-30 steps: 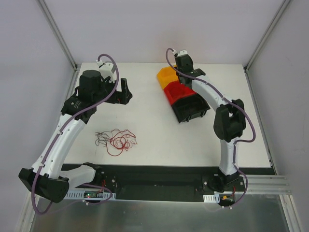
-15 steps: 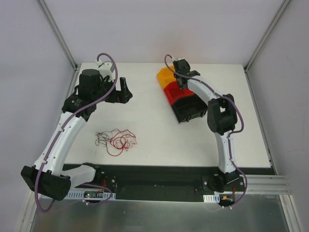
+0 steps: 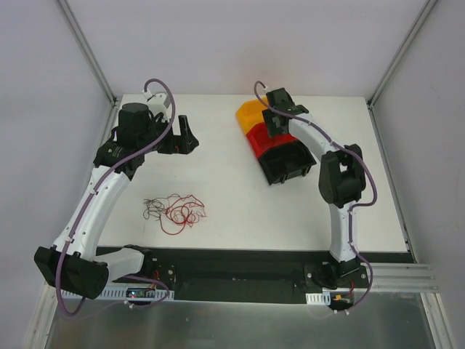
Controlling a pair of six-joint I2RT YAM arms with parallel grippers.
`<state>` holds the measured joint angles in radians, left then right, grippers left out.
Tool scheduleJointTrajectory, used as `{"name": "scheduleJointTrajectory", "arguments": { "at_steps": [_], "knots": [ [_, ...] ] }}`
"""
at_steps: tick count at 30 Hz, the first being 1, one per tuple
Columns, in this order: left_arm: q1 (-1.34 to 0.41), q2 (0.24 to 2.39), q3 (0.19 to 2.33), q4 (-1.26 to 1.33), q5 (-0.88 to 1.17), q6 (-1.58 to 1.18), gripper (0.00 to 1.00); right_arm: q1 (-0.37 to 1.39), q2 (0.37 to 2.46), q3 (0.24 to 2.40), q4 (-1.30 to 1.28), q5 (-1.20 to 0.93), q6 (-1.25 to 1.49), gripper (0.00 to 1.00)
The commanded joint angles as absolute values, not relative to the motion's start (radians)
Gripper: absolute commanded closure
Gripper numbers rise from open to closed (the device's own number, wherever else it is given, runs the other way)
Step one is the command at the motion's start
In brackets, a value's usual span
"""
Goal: Untangle the cables
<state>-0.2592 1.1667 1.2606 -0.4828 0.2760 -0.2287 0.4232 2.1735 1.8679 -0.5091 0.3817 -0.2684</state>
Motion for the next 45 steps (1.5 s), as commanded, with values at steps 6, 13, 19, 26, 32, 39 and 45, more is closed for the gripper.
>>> {"name": "scheduleJointTrajectory", "arguments": {
  "at_steps": [6,13,19,26,32,39,45],
  "knots": [
    [-0.222,1.187,1.249,-0.44,0.321,-0.255,0.07,0.449,1.916,1.833,-0.489,0.356,-0.252,0.2],
    [-0.219,1.198,1.246,-0.437,0.327,-0.258,0.07,0.449,1.925,1.826,-0.514,0.321,-0.21,0.18],
    [-0.218,1.206,1.246,-0.436,0.348,-0.262,0.07,0.448,1.916,1.758,-0.459,0.163,-0.134,0.31],
    [-0.216,1.204,1.246,-0.436,0.351,-0.262,0.07,0.448,1.844,1.622,-0.312,0.02,-0.055,0.24],
    [-0.204,1.207,1.246,-0.43,0.388,-0.275,0.07,0.475,1.893,1.56,-0.169,-0.17,0.11,0.23],
    [-0.204,1.209,1.243,-0.426,0.39,-0.278,0.07,0.511,2.005,1.606,-0.092,-0.13,0.201,0.29],
    [-0.204,1.212,1.239,-0.425,0.396,-0.279,0.07,0.508,2.098,1.666,-0.052,-0.083,0.288,0.39]
  ]
}}
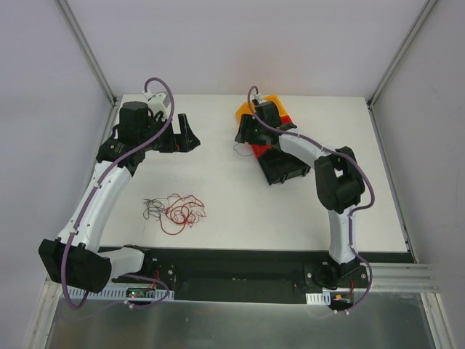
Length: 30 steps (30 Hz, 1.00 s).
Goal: Untangle the cables
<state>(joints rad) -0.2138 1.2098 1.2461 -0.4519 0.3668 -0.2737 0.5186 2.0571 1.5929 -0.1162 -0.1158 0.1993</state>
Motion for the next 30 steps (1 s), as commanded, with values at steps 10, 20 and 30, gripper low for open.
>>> {"name": "scheduleJointTrajectory", "arguments": {
  "at_steps": [10,20,30],
  "knots": [
    [-0.202,1.212,1.239,-0.423,0.403,-0.282,0.07,0.502,2.125,1.691,-0.08,0.064,0.298,0.99],
    [-0.196,1.209,1.236,-0.416,0.423,-0.291,0.07,0.382,2.098,1.632,-0.075,0.252,0.267,0.99],
    [-0.189,1.212,1.235,-0.41,0.443,-0.299,0.07,0.31,2.166,1.66,-0.08,0.117,0.287,0.99]
  ]
}}
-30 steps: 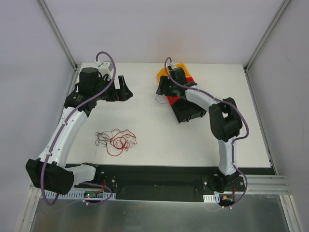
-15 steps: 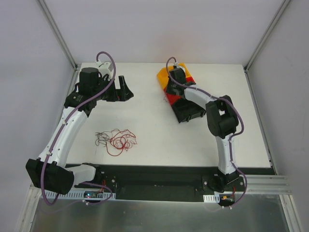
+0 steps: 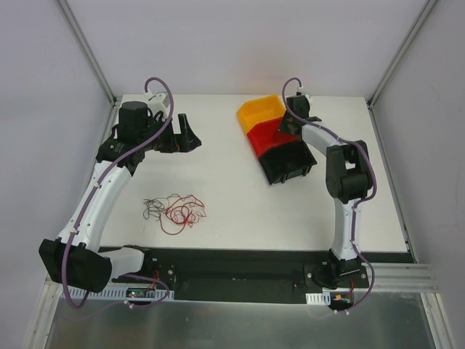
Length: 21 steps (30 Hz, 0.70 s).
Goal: Untangle the cables
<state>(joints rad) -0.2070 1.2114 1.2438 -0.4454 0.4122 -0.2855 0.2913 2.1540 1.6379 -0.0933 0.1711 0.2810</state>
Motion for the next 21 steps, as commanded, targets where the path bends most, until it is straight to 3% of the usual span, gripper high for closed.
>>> {"name": "scheduleJointTrajectory", "arguments": {
  "at_steps": [1,3,7,21],
  "knots": [
    [-0.189,1.212,1.235,-0.41,0.442,-0.301,0.07,0.31,2.174,1.666,-0.084,0.103,0.282,0.99],
    [-0.187,1.212,1.233,-0.41,0.443,-0.301,0.07,0.311,2.18,1.68,-0.094,0.055,0.276,0.96],
    [-0.186,1.216,1.233,-0.407,0.452,-0.302,0.07,0.319,2.146,1.677,-0.103,0.049,0.236,0.79],
    [-0.176,1.223,1.227,-0.4,0.477,-0.313,0.08,0.316,2.016,1.683,-0.192,0.034,0.095,0.47]
  ]
}}
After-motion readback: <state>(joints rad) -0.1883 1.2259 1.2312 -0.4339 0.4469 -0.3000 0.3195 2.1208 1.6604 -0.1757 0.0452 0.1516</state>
